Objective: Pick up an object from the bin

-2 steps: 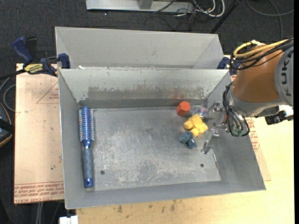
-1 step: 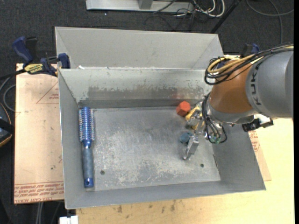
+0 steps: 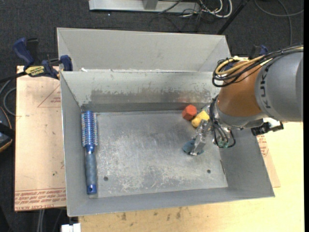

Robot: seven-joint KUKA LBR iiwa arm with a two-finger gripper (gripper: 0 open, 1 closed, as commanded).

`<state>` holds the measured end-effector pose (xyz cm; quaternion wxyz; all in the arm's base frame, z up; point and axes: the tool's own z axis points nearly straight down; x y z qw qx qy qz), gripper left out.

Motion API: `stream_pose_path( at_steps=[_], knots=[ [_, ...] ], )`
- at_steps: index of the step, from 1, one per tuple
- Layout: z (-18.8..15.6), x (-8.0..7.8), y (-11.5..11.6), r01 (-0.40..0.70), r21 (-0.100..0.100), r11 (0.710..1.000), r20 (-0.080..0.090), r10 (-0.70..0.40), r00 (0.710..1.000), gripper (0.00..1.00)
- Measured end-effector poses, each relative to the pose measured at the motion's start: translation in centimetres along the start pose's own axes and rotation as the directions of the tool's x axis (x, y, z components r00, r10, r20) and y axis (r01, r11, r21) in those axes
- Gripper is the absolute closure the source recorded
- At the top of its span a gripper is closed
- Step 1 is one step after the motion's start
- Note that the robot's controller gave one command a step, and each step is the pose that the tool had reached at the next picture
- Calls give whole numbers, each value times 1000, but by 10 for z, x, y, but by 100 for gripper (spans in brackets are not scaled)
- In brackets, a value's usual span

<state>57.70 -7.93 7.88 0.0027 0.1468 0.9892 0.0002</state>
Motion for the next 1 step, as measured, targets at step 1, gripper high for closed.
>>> stream_pose_path(
  at_steps=[1],
  knots=[
    [-135, -9, 13, 52, -1, 999, 7, -52, 999, 100]
  ],
)
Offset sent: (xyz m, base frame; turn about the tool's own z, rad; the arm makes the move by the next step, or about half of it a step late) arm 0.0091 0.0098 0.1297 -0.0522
